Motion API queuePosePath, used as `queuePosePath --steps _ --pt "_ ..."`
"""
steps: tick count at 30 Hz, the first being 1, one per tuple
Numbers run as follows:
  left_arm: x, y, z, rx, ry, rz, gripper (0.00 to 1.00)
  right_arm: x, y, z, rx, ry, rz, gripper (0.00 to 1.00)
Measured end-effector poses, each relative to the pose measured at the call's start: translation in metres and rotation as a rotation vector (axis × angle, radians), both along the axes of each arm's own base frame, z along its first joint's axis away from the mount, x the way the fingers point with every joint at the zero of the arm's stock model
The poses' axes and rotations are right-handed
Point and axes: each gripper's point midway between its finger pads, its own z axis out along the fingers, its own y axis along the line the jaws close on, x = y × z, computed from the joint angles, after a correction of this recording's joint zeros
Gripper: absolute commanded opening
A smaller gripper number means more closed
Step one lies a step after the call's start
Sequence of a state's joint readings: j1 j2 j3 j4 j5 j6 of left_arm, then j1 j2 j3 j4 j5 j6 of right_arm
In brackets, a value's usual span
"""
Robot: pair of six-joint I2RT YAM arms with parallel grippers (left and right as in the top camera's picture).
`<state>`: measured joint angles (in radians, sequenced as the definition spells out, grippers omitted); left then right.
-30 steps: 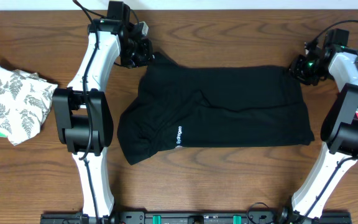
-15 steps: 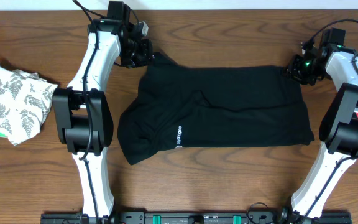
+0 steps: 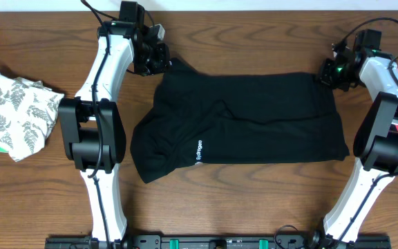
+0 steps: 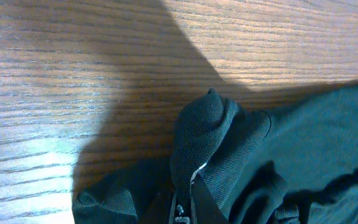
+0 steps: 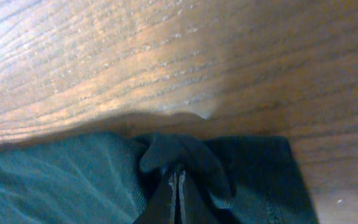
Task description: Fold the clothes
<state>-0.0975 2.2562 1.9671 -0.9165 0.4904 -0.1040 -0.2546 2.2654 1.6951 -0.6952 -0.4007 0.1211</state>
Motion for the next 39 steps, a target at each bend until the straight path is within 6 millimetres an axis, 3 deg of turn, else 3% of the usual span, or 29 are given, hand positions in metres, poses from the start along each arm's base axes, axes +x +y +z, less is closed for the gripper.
queuePosePath --steps 4,9,13,22,29,33,39 --pt "-0.007 0.001 -0.002 0.003 0.031 0.000 0.06 0.001 -0.009 0.009 -0.001 -0.022 -0.014 0.01" --pt "-0.024 0.002 -0.005 0.011 0.106 0.000 0.06 -0.007 -0.019 0.043 -0.016 -0.052 -0.017 0.01" --pt "-0.034 0.003 -0.007 0.015 0.153 0.000 0.06 -0.019 -0.015 0.061 -0.013 -0.036 -0.009 0.01" --pt "-0.055 0.006 -0.004 0.027 0.232 0.001 0.06 -0.044 -0.007 0.056 0.013 0.066 0.014 0.01" --pt "-0.071 0.015 0.025 0.071 0.227 0.008 0.06 -0.065 -0.002 0.055 0.035 0.144 0.029 0.01" --pt "-0.082 0.020 0.039 0.099 0.233 0.012 0.06 -0.079 -0.007 0.056 0.052 0.193 0.017 0.01" --pt "-0.095 0.025 0.040 0.126 0.286 0.013 0.06 -0.094 -0.024 0.056 0.071 0.235 -0.021 0.01"
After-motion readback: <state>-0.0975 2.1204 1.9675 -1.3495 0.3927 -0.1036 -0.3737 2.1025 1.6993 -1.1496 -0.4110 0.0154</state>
